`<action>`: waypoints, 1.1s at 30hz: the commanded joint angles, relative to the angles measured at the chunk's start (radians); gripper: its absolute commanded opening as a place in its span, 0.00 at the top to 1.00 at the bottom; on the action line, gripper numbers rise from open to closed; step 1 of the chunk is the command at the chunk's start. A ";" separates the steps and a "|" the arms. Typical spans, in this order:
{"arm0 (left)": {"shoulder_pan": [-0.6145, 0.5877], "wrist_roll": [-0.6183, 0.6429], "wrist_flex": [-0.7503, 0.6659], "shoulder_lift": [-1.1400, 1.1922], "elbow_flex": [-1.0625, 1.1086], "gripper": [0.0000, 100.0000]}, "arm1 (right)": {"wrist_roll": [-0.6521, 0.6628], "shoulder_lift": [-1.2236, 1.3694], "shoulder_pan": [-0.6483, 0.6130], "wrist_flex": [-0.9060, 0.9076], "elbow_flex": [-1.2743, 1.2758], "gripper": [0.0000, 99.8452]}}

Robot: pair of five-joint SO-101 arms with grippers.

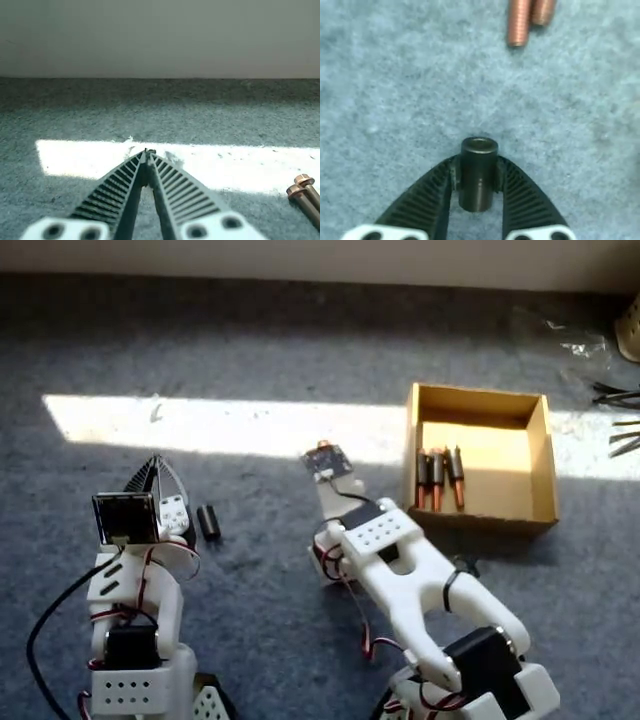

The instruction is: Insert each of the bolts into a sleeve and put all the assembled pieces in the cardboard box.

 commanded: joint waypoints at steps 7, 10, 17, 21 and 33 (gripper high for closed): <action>-0.007 -0.008 0.006 -0.002 0.021 0.99 | 0.028 -0.074 -0.005 0.062 -0.042 1.00; -0.007 -0.008 0.006 -0.002 0.021 0.99 | 0.048 -0.208 -0.004 0.093 -0.065 1.00; -0.007 -0.008 0.006 0.004 0.021 0.99 | 0.081 -0.558 -0.004 0.094 0.025 1.00; -0.007 -0.008 0.008 0.005 0.021 0.99 | 0.138 -0.745 0.039 0.094 0.107 1.00; 0.102 -0.126 0.192 0.005 -0.107 0.99 | 0.144 -1.093 0.216 0.090 0.323 0.99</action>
